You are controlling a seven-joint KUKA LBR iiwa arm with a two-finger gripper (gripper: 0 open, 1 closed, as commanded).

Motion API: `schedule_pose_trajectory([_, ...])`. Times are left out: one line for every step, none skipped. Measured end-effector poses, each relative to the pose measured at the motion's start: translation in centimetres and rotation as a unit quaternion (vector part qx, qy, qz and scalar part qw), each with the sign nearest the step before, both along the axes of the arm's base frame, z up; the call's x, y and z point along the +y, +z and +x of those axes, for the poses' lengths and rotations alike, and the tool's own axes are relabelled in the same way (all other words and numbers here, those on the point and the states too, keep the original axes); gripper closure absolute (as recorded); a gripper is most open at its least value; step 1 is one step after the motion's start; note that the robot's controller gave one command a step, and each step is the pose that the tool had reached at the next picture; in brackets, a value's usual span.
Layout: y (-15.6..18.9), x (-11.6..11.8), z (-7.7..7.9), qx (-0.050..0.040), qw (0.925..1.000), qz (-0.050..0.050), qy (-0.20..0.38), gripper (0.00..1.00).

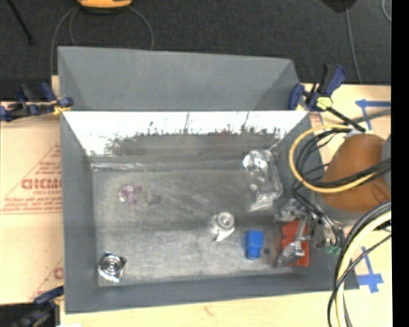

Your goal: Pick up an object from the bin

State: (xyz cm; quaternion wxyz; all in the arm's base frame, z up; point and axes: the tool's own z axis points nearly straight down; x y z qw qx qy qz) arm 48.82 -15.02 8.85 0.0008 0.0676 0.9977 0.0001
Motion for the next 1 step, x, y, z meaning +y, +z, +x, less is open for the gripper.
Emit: schedule_pose_trajectory([0.13,3.02,-0.06,0.0013,0.9954,0.002,-0.096,0.00])
